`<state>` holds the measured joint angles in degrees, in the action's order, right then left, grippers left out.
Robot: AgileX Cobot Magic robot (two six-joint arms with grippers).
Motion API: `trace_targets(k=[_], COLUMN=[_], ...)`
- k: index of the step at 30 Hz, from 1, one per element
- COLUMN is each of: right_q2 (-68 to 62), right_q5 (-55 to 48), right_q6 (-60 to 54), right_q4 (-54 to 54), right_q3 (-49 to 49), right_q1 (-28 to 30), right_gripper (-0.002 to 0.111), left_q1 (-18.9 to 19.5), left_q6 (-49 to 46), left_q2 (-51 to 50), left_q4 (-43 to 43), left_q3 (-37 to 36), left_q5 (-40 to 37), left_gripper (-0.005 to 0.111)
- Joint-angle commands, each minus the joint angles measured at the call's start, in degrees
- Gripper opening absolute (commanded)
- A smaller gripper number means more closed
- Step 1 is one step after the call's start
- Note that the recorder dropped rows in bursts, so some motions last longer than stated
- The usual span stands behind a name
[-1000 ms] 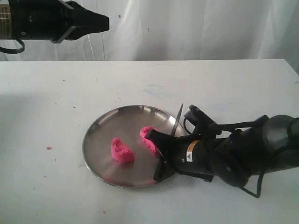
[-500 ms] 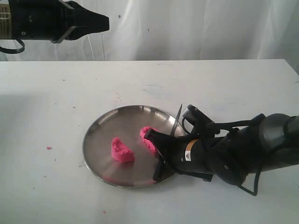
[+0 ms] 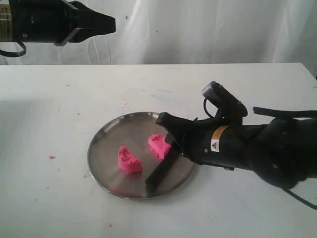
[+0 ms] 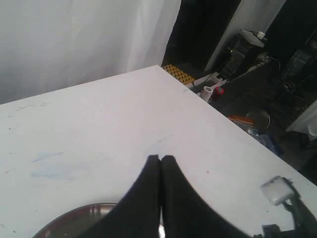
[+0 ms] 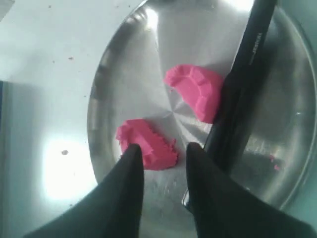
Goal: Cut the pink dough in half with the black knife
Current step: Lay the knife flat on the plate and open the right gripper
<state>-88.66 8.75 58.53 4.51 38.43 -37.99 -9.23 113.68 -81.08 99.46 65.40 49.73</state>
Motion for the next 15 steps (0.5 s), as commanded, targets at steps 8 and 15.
trace_targets(k=[8, 15], right_q2=[26.67, 36.95], right_q5=[-6.57, -11.96], right_q6=[-26.19, -45.62], right_q4=[3.45, 2.85], right_q3=[-5.76, -3.0], right_q1=[-9.11, -12.28], right_gripper=[0.0, 0.0], left_q1=[-0.09, -0.09], left_q6=[0.29, 0.29], left_q2=[0.64, 0.64], left_q4=[0.49, 0.49], left_q3=[-0.2, -0.2], left_q5=[-0.08, -0.08], left_gripper=[0.0, 0.0])
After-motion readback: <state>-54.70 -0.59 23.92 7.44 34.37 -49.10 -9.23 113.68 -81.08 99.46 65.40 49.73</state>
